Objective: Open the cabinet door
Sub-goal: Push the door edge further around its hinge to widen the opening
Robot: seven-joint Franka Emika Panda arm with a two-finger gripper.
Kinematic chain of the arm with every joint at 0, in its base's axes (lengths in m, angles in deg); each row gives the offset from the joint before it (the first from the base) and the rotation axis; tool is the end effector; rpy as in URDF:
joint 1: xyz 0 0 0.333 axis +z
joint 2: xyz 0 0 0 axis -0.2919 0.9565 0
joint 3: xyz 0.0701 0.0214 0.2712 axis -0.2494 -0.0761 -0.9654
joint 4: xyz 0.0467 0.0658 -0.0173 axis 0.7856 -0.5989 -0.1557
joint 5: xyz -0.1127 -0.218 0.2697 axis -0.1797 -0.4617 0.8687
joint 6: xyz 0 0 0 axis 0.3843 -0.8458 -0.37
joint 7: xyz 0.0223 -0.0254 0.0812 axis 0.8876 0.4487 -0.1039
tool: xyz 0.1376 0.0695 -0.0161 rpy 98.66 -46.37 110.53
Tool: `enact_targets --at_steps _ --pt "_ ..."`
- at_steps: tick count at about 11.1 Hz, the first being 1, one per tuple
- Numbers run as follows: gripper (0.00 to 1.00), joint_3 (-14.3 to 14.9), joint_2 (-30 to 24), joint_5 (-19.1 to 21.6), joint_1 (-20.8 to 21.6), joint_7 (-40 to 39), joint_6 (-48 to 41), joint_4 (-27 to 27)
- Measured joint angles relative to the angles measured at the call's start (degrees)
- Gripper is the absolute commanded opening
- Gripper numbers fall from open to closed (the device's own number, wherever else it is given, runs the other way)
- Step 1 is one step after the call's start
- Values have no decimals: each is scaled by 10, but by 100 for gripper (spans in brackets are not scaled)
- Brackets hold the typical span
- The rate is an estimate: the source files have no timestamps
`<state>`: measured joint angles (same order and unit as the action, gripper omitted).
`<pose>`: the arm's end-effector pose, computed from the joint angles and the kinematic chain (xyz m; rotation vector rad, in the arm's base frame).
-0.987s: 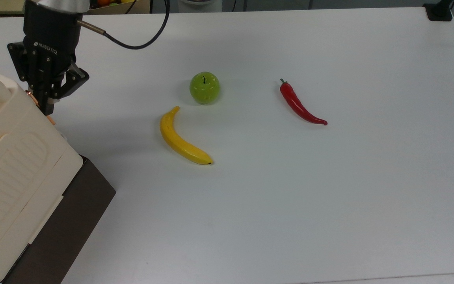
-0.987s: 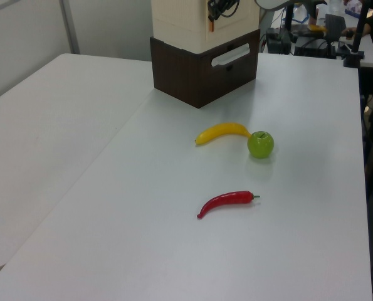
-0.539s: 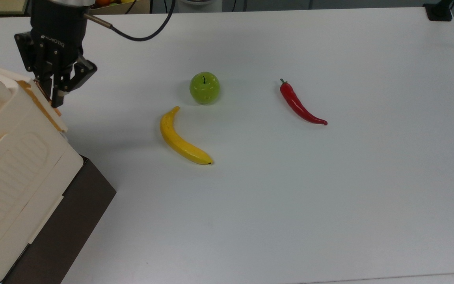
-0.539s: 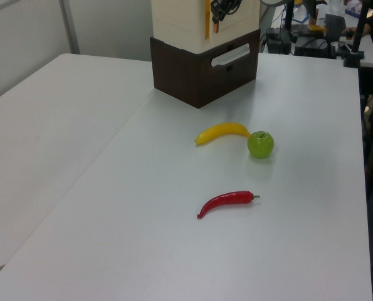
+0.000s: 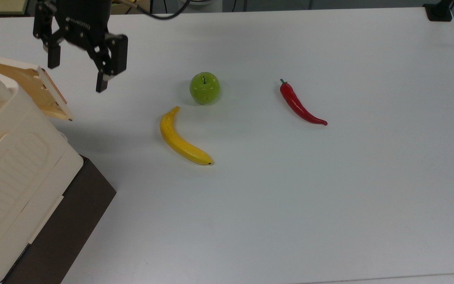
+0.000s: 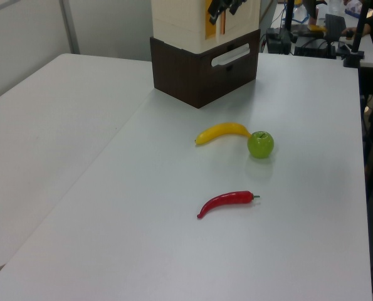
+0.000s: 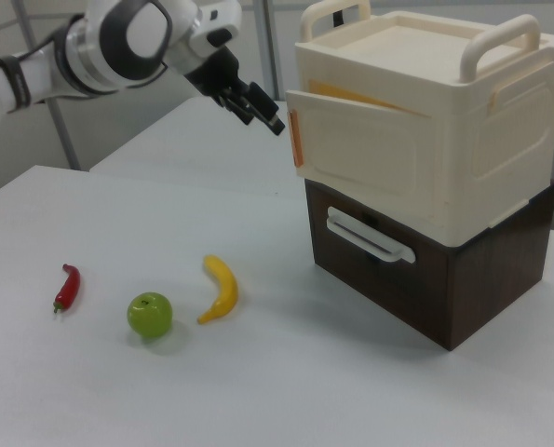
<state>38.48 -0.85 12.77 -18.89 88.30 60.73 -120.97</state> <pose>0.6593 -0.0646 0.5497 2.7829 -0.5124 0.7920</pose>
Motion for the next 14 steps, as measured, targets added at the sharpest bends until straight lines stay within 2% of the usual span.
enact_targets --at_steps 3,6,10,14 --pt "100 0 -35 4 -1 0 -12 8" --pt "100 1 -40 4 -3 1 13 24" --pt "100 6 -12 4 -18 1 120 24" --pt "100 6 21 4 -26 1 139 24"
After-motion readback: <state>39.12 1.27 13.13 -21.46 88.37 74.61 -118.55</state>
